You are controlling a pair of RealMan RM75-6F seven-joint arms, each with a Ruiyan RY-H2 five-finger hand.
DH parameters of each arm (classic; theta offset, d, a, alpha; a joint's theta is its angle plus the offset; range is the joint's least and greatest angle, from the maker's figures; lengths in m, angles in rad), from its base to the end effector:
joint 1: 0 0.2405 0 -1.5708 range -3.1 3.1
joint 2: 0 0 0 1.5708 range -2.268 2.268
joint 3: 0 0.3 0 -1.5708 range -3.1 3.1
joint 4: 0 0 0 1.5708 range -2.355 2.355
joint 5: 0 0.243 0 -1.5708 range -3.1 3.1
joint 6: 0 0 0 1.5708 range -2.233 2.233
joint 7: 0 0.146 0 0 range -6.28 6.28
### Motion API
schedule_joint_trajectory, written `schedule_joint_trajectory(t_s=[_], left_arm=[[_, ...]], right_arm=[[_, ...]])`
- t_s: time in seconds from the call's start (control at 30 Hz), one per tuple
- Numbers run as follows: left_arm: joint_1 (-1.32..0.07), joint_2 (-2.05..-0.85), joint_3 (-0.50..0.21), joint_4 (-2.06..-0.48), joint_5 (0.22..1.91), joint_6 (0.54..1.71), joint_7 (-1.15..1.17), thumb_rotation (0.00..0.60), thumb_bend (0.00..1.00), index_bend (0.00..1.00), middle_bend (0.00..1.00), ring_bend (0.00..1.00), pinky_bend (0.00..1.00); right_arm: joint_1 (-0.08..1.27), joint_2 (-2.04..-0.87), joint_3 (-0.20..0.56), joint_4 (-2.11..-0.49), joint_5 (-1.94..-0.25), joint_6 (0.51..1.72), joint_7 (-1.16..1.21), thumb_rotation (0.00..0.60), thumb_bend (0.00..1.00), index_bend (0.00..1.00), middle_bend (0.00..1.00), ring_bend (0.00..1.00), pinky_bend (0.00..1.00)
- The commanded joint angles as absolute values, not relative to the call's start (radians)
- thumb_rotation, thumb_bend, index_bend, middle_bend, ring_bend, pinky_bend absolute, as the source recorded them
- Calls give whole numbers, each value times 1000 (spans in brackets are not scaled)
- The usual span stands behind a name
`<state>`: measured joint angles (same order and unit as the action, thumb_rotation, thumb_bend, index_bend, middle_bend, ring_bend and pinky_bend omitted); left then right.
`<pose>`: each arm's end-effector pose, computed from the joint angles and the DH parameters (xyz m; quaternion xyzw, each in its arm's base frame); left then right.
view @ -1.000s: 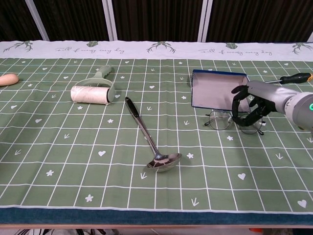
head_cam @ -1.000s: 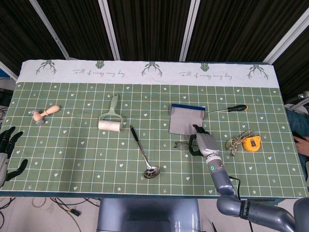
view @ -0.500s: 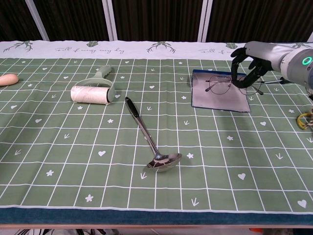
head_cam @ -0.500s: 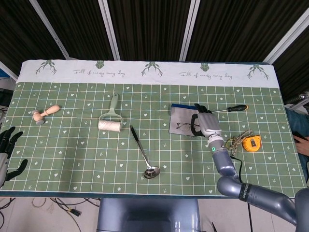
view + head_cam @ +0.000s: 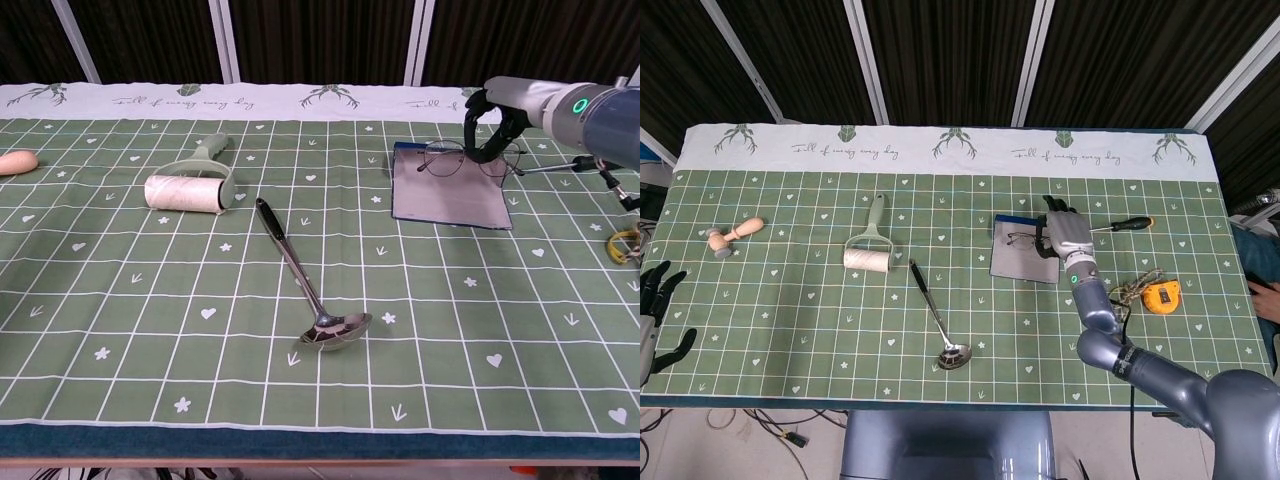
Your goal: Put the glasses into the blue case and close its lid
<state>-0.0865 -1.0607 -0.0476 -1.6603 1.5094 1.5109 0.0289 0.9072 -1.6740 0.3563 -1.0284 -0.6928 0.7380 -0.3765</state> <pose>-0.3543 0.1886 0.1671 -0.6001 -0.3661 -0.3880 0.5961 -0.2021 -0.5021 -0.0379 0.6388 -0.4803 0.3224 0.5073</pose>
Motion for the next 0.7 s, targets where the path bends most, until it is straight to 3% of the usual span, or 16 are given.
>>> schedule_joint_trajectory(t_s=[0.03,0.7], left_arm=[[-86,-1061,-48,-1659,1508,1510,31,600,316,98,0,0,0],[-85,-1057,-51,-1664,1502,1510,24,600,316,98,0,0,0]], right_arm=[[937,-1722,357,-950,-682,702,-361,600,517,644,87,79,186],[1007,-1834,374,-703,-702,596,-286,600,502,644,87,79,186]])
